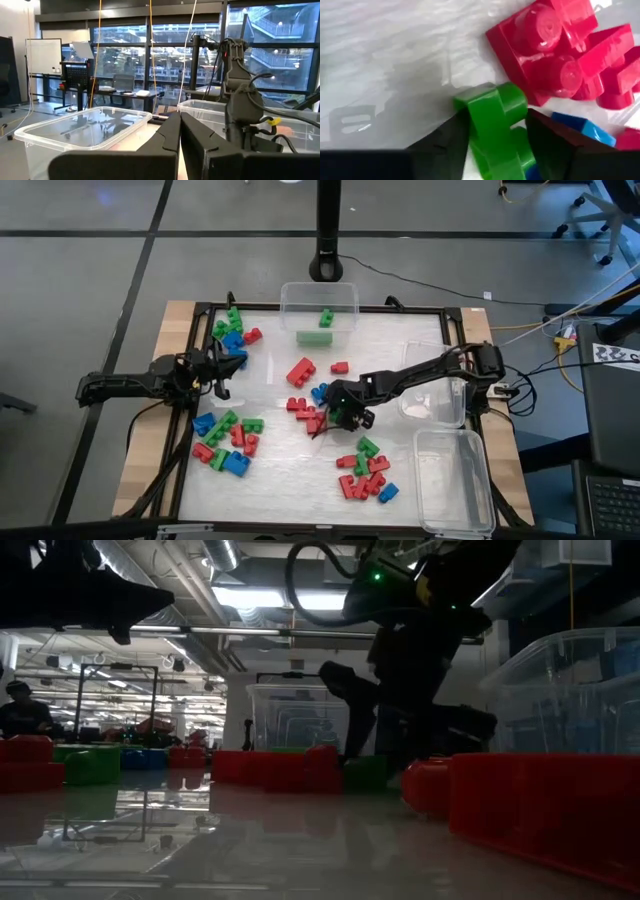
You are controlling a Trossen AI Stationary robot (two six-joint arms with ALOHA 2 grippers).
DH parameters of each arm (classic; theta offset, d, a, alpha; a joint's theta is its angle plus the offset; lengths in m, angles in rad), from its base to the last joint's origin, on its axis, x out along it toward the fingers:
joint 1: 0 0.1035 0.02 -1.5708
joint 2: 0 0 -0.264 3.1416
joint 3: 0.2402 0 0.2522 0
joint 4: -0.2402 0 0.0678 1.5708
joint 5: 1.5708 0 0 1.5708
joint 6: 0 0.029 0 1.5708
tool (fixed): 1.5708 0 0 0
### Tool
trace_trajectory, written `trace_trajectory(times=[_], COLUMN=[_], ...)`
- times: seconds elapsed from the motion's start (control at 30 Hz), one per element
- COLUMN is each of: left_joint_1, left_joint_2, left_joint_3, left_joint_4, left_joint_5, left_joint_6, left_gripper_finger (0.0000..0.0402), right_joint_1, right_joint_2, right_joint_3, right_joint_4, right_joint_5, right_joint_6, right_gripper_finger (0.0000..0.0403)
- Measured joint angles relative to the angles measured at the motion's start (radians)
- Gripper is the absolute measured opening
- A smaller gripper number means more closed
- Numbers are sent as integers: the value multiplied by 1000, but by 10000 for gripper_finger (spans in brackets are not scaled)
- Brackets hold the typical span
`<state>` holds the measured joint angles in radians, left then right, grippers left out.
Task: Sort blocks
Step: Put the green game piece into the top transparent bin
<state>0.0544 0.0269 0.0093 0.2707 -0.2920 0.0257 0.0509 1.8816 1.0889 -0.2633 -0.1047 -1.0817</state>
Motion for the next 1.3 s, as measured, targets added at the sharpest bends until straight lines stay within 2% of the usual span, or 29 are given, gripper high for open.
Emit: trace_trajectory(times=[0.07, 0.27, 0.53, 0.77, 1.0, 1.3], left_joint_1=[0, 0, 0, 0, 0, 0], left_joint_2=[0, 0, 0, 0, 0, 0], left_joint_3=[0, 0, 0, 0, 0, 0], left_joint_4=[0, 0, 0, 1, 1, 2], left_joint_5=[0, 0, 0, 0, 0, 0], left_joint_6=[0, 4, 4, 4, 4, 4], left_gripper_finger=[1, 1, 1, 1, 1, 1], right_joint_1=[-1, -1, -1, 0, 0, 1], right_joint_2=[0, 0, 3, 6, 6, -16], right_joint_3=[0, 0, 11, 37, 41, 41], right_joint_4=[-9, -18, -35, -43, -45, -58], right_joint_5=[22, 202, 377, 421, 463, 516], right_joint_6=[0, 0, 2, 3, 3, 3], right_gripper_finger=[146, 92, 75, 69, 14, 13])
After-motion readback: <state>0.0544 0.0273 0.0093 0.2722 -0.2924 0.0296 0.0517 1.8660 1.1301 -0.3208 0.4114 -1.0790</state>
